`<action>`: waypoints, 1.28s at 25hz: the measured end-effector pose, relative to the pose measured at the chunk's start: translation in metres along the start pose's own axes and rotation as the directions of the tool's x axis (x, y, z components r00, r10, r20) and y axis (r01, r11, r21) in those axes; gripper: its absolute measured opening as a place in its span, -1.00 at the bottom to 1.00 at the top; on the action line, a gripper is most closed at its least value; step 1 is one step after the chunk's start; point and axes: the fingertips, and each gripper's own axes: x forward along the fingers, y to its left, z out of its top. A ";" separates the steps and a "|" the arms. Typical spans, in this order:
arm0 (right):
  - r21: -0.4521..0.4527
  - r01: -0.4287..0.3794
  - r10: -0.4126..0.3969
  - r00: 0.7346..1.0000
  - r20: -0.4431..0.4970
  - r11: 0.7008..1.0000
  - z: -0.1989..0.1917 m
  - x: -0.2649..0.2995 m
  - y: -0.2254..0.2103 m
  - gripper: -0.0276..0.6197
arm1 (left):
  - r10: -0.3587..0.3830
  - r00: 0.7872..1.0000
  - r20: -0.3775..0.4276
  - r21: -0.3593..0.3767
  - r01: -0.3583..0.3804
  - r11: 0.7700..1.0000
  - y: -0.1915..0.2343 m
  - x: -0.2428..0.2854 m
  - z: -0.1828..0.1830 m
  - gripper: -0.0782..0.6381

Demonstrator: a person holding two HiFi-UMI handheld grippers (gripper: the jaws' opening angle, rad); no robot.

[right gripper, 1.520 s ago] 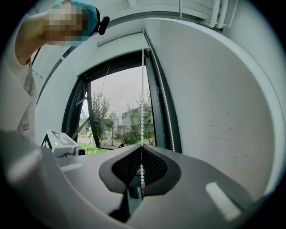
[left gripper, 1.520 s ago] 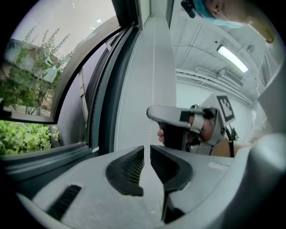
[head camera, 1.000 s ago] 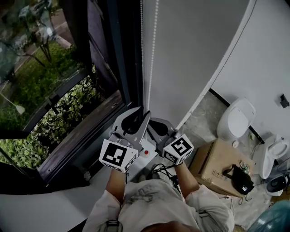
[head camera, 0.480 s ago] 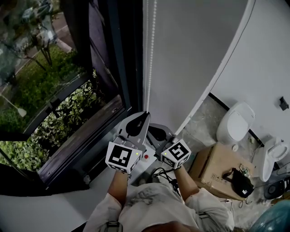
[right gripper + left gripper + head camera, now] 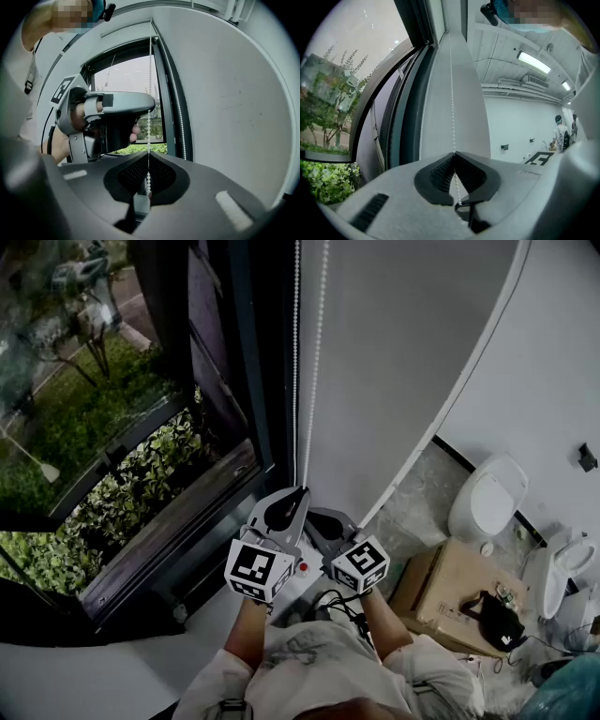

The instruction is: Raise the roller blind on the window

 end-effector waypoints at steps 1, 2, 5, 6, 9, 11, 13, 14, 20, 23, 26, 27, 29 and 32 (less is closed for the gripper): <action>0.002 0.001 -0.001 1.000 -0.002 1.000 -0.002 0.000 0.000 -0.88 | 0.001 1.000 -0.002 -0.005 -0.001 1.000 0.000 -0.001 -0.002 -0.74; 0.003 0.002 -0.002 1.000 -0.003 1.000 -0.003 -0.001 0.000 -0.88 | 0.002 1.000 -0.003 -0.008 -0.002 1.000 -0.001 -0.001 -0.003 -0.74; -0.002 0.005 -0.005 1.000 -0.007 1.000 -0.003 -0.001 0.001 -0.88 | 0.005 1.000 -0.004 -0.003 -0.005 1.000 -0.001 -0.002 -0.003 -0.74; -0.006 0.006 -0.006 1.000 -0.007 1.000 -0.003 -0.001 0.001 -0.88 | 0.006 1.000 -0.004 -0.001 -0.006 1.000 -0.001 -0.001 -0.003 -0.74; -0.011 0.011 -0.011 1.000 -0.002 1.000 -0.001 -0.002 0.000 -0.88 | 0.006 1.000 0.004 -0.002 -0.006 1.000 -0.001 -0.001 -0.002 -0.74; -0.018 0.021 -0.020 1.000 0.010 1.000 0.000 -0.004 -0.001 -0.87 | 0.004 1.000 0.014 -0.005 -0.004 1.000 -0.002 0.000 0.000 -0.74; -0.039 0.036 -0.035 0.999 0.025 0.999 0.002 -0.006 -0.002 -0.87 | 0.001 1.000 0.022 -0.001 -0.001 1.000 -0.004 0.000 0.001 -0.74; -0.051 0.043 -0.042 0.999 0.032 0.998 0.002 -0.007 -0.002 -0.87 | -0.001 1.000 0.026 0.002 0.001 1.000 -0.004 0.001 0.002 -0.74; -0.084 0.073 -0.068 0.995 0.069 0.994 0.006 -0.013 -0.003 -0.86 | 0.021 0.997 0.073 0.029 -0.023 0.999 -0.005 -0.002 0.004 -0.73; -0.099 0.093 -0.086 0.993 0.077 0.991 0.008 -0.016 -0.005 -0.86 | 0.020 0.997 0.079 0.025 -0.022 0.999 -0.006 -0.002 0.004 -0.72; -0.103 0.101 -0.095 0.993 0.067 0.990 0.006 -0.019 -0.007 -0.83 | 0.019 0.997 0.069 0.026 -0.021 0.999 -0.007 -0.002 0.001 -0.68; -0.103 0.099 -0.093 0.994 0.061 0.990 0.004 -0.019 -0.007 -0.81 | 0.020 0.998 0.066 0.024 -0.021 0.999 -0.008 -0.002 0.000 -0.67; -0.104 0.097 -0.092 0.995 0.050 0.990 0.001 -0.020 -0.007 -0.76 | 0.021 0.998 0.061 0.022 -0.022 1.000 -0.008 -0.001 -0.003 -0.65; -0.102 0.102 -0.097 0.994 0.046 0.990 0.000 -0.022 -0.008 -0.71 | 0.023 0.998 0.052 0.019 -0.024 1.000 -0.007 -0.001 -0.006 -0.63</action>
